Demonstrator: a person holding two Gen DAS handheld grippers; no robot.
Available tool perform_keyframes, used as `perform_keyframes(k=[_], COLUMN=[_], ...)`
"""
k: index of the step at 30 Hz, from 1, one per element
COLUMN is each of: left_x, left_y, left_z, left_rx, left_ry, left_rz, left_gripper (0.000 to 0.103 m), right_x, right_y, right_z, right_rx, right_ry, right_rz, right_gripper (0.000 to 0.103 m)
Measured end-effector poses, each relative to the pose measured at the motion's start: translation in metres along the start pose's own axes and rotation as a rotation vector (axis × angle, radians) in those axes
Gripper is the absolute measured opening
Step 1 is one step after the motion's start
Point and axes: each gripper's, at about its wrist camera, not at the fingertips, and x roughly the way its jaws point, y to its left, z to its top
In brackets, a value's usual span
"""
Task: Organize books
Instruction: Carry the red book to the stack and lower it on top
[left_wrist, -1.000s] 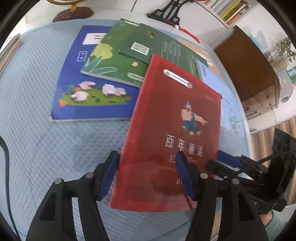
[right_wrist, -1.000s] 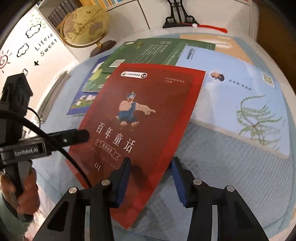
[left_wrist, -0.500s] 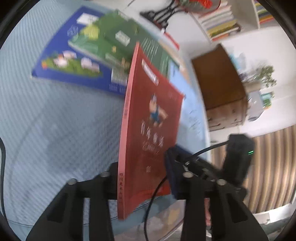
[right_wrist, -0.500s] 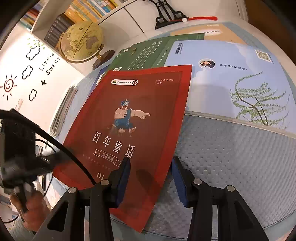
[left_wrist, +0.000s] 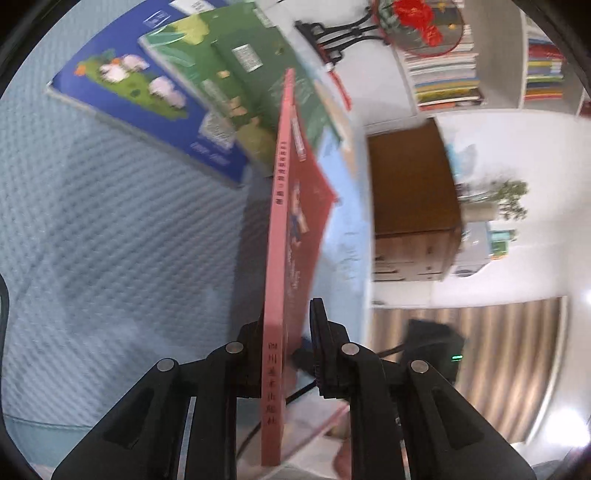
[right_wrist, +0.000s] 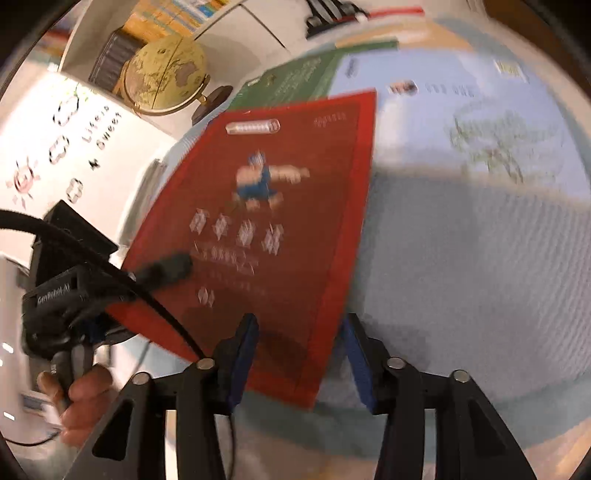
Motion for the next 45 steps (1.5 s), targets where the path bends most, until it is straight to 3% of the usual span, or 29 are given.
perform_keyframes(k=[2, 6, 10, 12, 13, 14, 17, 21, 25, 31, 35, 40, 45], left_x=[0.000, -0.001, 0.000, 0.000, 0.001, 0.000, -0.006, -0.013, -0.029, -0.084, -0.140, -0.223, -0.281], left_y=[-0.006, -0.008, -0.001, 0.005, 0.010, 0.014, 0.009, -0.018, -0.042, -0.038, -0.025, 0.010, 0.053], left_z=[0.002, 0.003, 0.003, 0.001, 0.000, -0.002, -0.006, -0.012, -0.016, 0.000, 0.017, 0.046, 0.090], left_rx=[-0.016, -0.084, -0.139, -0.164, -0.187, -0.188, -0.118, 0.082, 0.230, 0.225, 0.231, 0.202, 0.176], left_ry=[0.003, 0.008, 0.024, 0.035, 0.039, 0.037, 0.028, 0.002, -0.043, -0.129, -0.206, -0.315, -0.374], left_rz=[-0.037, -0.138, -0.186, -0.185, -0.174, -0.160, -0.048, 0.146, 0.242, 0.206, 0.228, 0.278, 0.345], left_gripper=[0.014, 0.014, 0.014, 0.014, 0.013, 0.014, 0.013, 0.013, 0.014, 0.014, 0.014, 0.014, 0.014], right_x=[-0.008, -0.011, -0.001, 0.004, 0.009, 0.011, 0.004, -0.007, -0.020, -0.025, -0.010, 0.041, 0.107], right_y=[-0.011, -0.036, -0.050, -0.049, -0.048, -0.046, -0.024, 0.021, 0.075, 0.135, 0.183, 0.255, 0.318], right_z=[-0.003, -0.002, 0.002, 0.003, 0.003, 0.004, 0.006, 0.010, 0.004, 0.012, 0.021, 0.045, 0.067], right_rx=[0.062, 0.221, 0.336, 0.354, 0.369, 0.376, 0.261, 0.028, -0.226, -0.389, -0.480, -0.538, -0.584], right_ry=[-0.005, -0.002, -0.002, 0.000, 0.007, 0.015, 0.000, -0.035, -0.082, -0.111, -0.121, -0.103, -0.084], right_rz=[0.073, 0.270, 0.449, 0.495, 0.538, 0.555, 0.434, 0.232, 0.071, 0.050, 0.055, 0.158, 0.200], right_gripper=[0.062, 0.063, 0.063, 0.056, 0.044, 0.038, 0.030, 0.028, 0.028, 0.028, 0.028, 0.028, 0.029])
